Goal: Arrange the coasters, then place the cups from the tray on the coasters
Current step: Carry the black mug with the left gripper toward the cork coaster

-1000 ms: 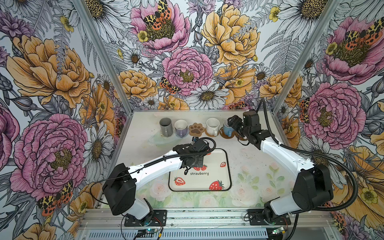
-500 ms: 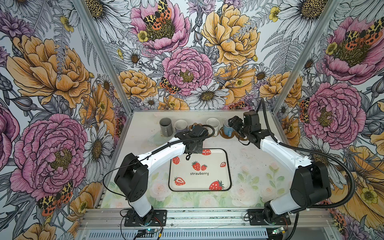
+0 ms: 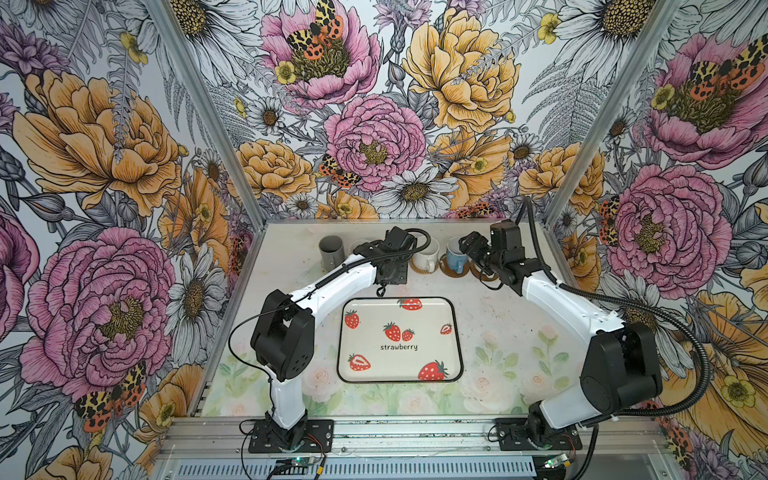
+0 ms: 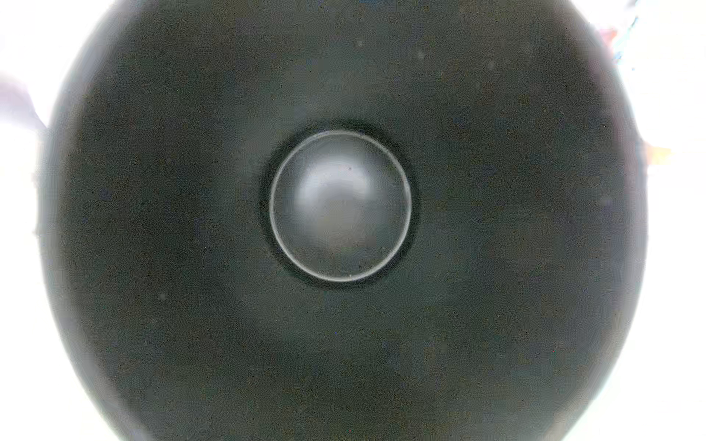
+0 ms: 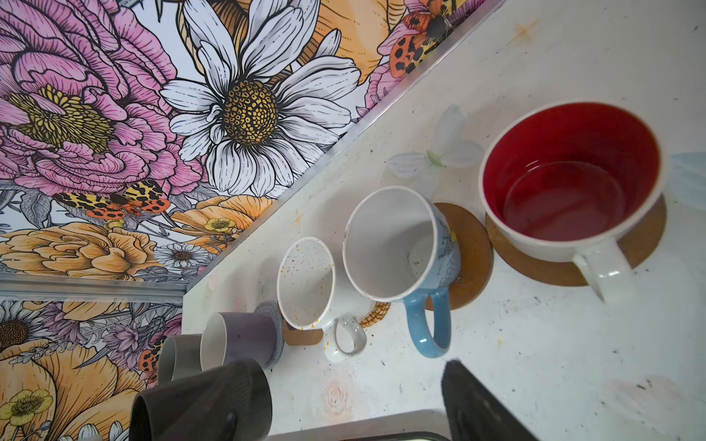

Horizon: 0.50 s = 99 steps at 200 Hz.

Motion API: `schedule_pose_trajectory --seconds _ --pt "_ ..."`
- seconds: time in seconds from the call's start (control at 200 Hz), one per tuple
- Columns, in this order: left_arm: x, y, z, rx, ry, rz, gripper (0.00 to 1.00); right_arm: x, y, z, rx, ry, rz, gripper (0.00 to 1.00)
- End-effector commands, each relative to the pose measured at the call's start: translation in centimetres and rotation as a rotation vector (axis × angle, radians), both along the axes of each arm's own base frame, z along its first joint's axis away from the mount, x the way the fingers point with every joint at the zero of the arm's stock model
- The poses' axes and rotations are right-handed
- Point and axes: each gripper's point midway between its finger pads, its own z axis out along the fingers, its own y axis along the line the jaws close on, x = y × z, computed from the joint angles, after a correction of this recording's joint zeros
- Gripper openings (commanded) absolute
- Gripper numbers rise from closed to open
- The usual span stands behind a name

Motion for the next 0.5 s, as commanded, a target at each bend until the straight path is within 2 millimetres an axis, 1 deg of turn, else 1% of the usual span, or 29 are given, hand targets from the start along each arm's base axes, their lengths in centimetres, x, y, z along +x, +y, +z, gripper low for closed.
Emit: schedule_pose_trajectory --seconds 0.0,0.09,0.12,0.175,0.32,0.49 --pt "3.1 -0.5 2.2 -0.037 -0.091 -0.002 0.00 0.8 -0.3 0.0 -0.014 -0.006 0.007 0.81" --pt "4.5 -0.3 2.1 -0.036 -0.096 0.006 0.00 0.9 -0.5 -0.3 -0.014 0.003 0.005 0.81" --pt "4.8 -0.6 1.9 -0.054 -0.082 -0.008 0.00 1.0 -0.6 -0.4 -0.013 0.005 0.004 0.81" --pt "5.5 -0.6 1.6 -0.059 -0.078 -0.008 0.00 1.1 -0.7 -0.6 -0.012 0.009 0.002 0.81" --pt "7.4 -0.3 0.9 -0.057 -0.079 0.006 0.00 1.2 -1.0 -0.8 -0.010 0.015 -0.001 0.81" --pt "9.0 -0.7 0.4 -0.049 -0.087 -0.013 0.00 1.3 -1.4 -1.0 -0.008 0.019 -0.005 0.81"
